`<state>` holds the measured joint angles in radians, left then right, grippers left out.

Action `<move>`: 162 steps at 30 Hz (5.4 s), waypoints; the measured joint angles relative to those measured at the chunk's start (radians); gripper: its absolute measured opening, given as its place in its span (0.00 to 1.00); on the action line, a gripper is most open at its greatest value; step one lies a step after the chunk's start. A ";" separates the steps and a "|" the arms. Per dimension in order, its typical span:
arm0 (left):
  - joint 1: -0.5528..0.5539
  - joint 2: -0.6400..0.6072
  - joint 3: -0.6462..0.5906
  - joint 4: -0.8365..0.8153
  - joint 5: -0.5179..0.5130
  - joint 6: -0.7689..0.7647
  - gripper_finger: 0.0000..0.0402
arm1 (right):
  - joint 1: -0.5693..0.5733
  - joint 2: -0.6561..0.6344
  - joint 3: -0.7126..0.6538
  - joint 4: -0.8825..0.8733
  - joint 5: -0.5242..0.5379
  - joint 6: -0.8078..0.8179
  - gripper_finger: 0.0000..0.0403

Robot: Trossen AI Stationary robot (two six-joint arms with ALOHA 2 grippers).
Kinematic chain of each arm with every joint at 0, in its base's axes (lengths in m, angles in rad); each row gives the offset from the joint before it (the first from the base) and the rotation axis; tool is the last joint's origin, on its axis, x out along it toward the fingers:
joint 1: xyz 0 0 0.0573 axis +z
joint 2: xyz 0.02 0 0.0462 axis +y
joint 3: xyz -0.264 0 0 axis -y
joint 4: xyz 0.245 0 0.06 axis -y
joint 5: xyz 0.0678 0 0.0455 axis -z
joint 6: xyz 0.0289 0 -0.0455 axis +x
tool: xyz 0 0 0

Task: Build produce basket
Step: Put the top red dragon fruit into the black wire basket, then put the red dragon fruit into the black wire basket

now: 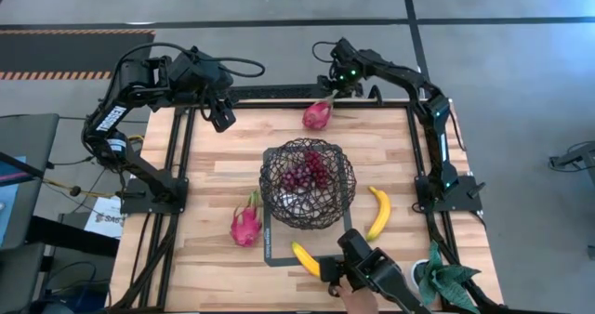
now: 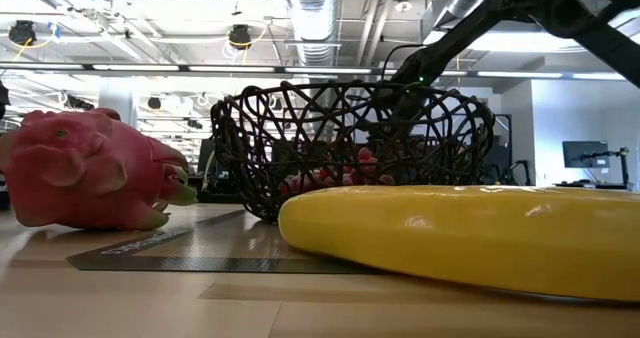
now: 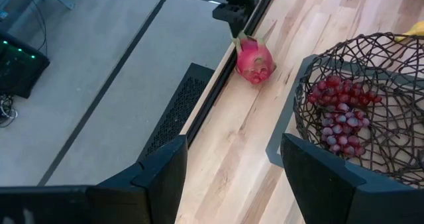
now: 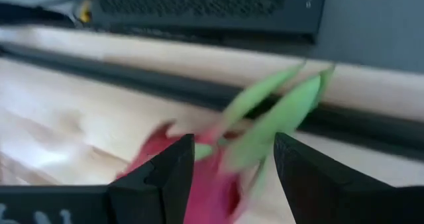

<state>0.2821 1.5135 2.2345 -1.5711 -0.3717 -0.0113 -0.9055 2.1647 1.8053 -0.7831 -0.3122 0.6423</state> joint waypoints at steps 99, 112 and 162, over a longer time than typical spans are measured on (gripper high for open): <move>0.000 0.000 0.000 0.000 0.010 0.074 0.57 | 1.052 -0.147 0.246 -0.766 0.997 0.213 0.00; 0.000 0.000 0.000 0.000 0.010 0.108 0.57 | 1.180 -0.159 0.008 -0.675 0.861 0.582 0.00; -0.212 -0.231 -0.676 0.045 0.010 -0.588 0.57 | 0.990 -0.403 0.295 -0.788 0.996 -0.023 0.53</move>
<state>0.0700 1.2830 1.5580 -1.5261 -0.3618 -0.5995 0.0848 1.7614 2.1006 -1.5711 0.6838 0.6195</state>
